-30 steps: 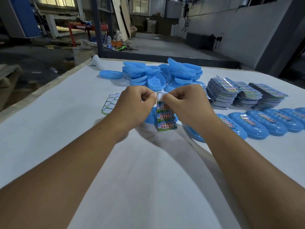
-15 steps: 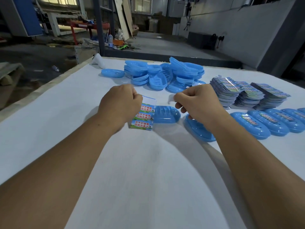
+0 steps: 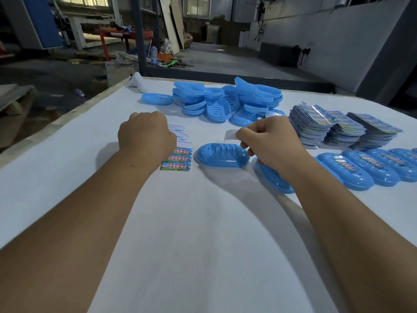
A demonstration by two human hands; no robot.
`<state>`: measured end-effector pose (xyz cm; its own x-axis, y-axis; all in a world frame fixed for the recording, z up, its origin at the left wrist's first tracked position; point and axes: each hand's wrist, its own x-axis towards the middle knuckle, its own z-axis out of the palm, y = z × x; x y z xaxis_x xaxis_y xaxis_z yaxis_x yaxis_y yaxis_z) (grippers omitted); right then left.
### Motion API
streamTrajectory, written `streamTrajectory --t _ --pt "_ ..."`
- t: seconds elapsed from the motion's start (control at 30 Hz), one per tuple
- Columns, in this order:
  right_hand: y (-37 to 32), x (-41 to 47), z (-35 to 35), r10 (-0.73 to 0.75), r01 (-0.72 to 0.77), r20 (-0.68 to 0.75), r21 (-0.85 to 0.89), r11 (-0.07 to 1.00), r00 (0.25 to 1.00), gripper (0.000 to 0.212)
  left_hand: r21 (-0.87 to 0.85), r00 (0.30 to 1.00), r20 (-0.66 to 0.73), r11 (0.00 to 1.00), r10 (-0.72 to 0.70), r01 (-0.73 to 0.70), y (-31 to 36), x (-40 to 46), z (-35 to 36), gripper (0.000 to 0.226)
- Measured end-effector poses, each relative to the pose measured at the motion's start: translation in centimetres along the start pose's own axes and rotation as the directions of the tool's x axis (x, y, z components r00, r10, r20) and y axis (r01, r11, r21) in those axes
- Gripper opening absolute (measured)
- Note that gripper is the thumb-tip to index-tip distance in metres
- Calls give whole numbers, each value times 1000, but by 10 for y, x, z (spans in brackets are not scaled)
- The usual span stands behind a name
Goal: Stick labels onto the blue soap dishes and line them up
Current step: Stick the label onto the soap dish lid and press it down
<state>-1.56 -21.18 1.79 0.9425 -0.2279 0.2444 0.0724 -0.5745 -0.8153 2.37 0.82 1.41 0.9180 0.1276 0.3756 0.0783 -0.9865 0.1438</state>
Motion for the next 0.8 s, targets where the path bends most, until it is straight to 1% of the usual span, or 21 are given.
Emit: streamTrajectory --t 0.03,0.07,0.1,0.13,0.17,0.2,0.23,0.27,0.33,0.43,0.53,0.8 --pt "0 -1 1 -8 8 -1 -8 1000 1000 26 -100 1000 -23 995 0 -3 1 -1 0 23" --pt "-1 -1 1 -21 21 0 -21 1000 1000 28 -253 1000 -29 967 5 -12 3 -2 0 20" --pt "-1 -2 2 -38 38 1 -36 999 999 30 -432 1000 -17 902 19 -24 7 -4 0 18" --pt "-2 -3 3 -53 53 2 -47 997 999 31 -590 999 10 807 49 -34 11 -6 -1 17" --pt "-3 -4 4 -64 64 2 -53 997 998 32 -703 994 41 709 101 -43 16 -10 -2 16" --pt "-4 -5 4 -71 71 1 -55 996 997 33 -775 983 72 630 167 -51 21 -14 -4 16" --pt "-5 -6 5 -76 76 3 -55 996 997 33 -819 967 99 571 233 -54 26 -18 -5 15" --pt "-6 -7 5 -80 80 8 -51 995 997 33 -845 950 118 531 290 -58 29 -21 -6 15" --pt "-7 -9 4 -87 88 21 -34 996 996 31 -872 922 121 482 369 -79 33 -24 -6 15" --pt "-9 -10 4 -101 102 27 -34 994 995 32 -883 911 113 461 397 -91 35 -27 -7 15" --pt "-9 -10 2 -98 99 28 -49 994 995 31 -884 906 126 461 404 -83 36 -29 -7 16" --pt "-9 -9 4 -99 101 50 -29 995 994 31 -856 911 152 512 384 -73 33 -25 -8 20"
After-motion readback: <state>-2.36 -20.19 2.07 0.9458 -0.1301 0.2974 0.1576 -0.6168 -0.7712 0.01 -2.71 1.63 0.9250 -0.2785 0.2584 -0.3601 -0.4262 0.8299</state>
